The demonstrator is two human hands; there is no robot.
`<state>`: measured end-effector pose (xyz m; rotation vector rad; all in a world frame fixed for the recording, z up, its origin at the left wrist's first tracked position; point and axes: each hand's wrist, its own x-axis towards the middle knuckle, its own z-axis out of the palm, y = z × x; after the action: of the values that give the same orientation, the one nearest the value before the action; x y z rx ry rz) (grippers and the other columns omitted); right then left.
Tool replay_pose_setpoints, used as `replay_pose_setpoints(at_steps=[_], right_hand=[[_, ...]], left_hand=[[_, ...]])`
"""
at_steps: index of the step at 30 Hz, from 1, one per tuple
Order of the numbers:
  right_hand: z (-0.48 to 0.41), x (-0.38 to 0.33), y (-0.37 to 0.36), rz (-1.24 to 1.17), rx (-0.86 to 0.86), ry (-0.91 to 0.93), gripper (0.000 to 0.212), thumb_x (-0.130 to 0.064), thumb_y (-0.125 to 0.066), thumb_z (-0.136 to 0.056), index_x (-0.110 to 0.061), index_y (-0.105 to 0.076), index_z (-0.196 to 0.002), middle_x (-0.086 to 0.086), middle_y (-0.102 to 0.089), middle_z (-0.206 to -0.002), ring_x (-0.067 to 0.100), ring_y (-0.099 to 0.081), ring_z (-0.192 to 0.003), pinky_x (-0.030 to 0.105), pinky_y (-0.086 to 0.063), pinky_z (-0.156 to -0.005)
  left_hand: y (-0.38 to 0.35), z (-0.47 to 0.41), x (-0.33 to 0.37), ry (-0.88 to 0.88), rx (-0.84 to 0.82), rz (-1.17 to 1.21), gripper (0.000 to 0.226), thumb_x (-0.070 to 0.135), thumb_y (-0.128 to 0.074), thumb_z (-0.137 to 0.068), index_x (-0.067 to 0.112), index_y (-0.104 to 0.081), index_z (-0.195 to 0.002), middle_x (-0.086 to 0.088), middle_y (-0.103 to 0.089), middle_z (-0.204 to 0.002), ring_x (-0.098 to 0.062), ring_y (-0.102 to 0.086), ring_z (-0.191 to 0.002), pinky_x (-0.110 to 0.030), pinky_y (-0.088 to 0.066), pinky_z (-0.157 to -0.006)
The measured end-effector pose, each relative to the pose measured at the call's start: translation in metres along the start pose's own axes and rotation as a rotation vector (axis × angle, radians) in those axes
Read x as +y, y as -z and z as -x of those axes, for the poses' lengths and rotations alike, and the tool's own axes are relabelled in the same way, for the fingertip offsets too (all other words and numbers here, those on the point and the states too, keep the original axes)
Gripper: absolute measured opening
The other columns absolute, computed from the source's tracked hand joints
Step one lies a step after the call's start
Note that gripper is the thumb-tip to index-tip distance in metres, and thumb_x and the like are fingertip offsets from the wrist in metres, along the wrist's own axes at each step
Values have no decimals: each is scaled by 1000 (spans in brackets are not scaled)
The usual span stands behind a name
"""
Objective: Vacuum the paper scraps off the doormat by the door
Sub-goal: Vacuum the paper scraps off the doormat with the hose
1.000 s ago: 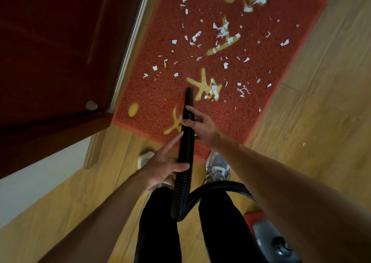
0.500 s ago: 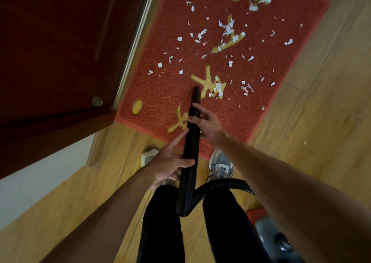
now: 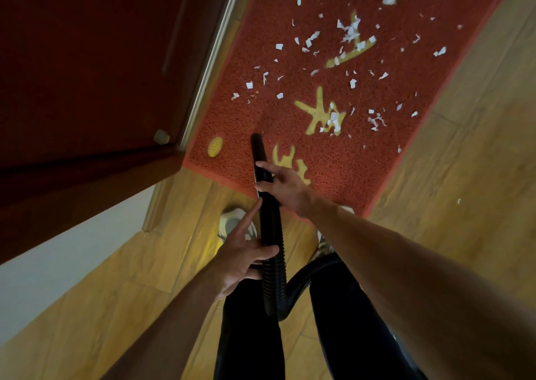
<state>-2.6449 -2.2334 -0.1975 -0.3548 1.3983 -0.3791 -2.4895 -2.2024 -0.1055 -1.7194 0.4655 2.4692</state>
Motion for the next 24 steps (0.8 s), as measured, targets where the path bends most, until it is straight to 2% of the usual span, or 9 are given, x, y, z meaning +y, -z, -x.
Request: replay_pose_setpoints(at_steps=[2,4,8,11,14,18,20,22,24], right_hand=[[-3,-4,-1,18,33,35,56,-7,-65,-92,-22,-48,-143,4,-67,-104,10,-66,-81,18,-55,-72],[-7,-6,1,32,47,34,58,-8,-65,-92,-22,-46,-145,6,-65,-104,12,-66,-79,21,-55,-67],[-11,0,5,96,38,-6,60,-11,-66,-91,-21,-46,-146,12,-67,-111,16,-66,-83,28,-57,-73],[-6,4,9,79,36,-67,58,-9,-64,-91,-24,-46,-144,8,-64,-106,11,-63,-76,17,-51,-56],[0,5,12,55,37,-93,56,-8,-62,-92,-26,-47,-143,6,-63,-99,11,-60,-74,16,-48,-51],[4,1,18,10,39,-50,59,-11,-65,-92,-26,-45,-146,9,-65,-103,17,-66,-82,25,-55,-64],[7,-4,23,-19,24,-17,60,-9,-64,-93,-23,-42,-147,15,-64,-111,23,-67,-91,30,-59,-70],[4,-8,27,-39,15,-19,60,-9,-63,-93,-23,-40,-147,18,-62,-121,31,-67,-103,36,-59,-77],[0,-11,30,-63,4,-48,60,-10,-65,-93,-26,-42,-146,21,-60,-126,34,-65,-110,45,-58,-85]], left_hand=[[4,-2,2,-14,-3,-1,88,3,-67,-90,59,-27,-145,-11,-75,-98,-35,-69,-104,-45,-59,-79],[6,-8,5,-13,-7,-1,87,3,-66,-90,59,-28,-145,-13,-74,-103,-33,-70,-101,-47,-58,-82],[5,-12,5,23,-33,7,87,2,-67,-90,59,-31,-144,-22,-68,-118,-42,-68,-106,-54,-55,-89],[4,-11,2,42,-60,23,85,1,-67,-89,60,-35,-142,-22,-66,-120,-43,-68,-105,-52,-57,-84],[1,-11,0,42,-69,41,85,-1,-68,-88,62,-40,-137,-21,-66,-120,-42,-67,-107,-48,-58,-78],[-1,-8,4,13,-83,18,86,2,-69,-88,65,-38,-136,-20,-67,-121,-42,-67,-109,-52,-58,-84],[-1,-9,9,-7,-100,-15,86,4,-68,-89,67,-35,-136,-16,-72,-111,-41,-67,-107,-54,-56,-89],[-1,-14,14,-18,-92,-40,86,4,-67,-90,66,-33,-138,-10,-75,-99,-37,-69,-103,-52,-56,-85],[-3,-18,18,-14,-76,-43,86,3,-67,-90,64,-33,-139,-9,-74,-97,-31,-71,-96,-46,-56,-77]])
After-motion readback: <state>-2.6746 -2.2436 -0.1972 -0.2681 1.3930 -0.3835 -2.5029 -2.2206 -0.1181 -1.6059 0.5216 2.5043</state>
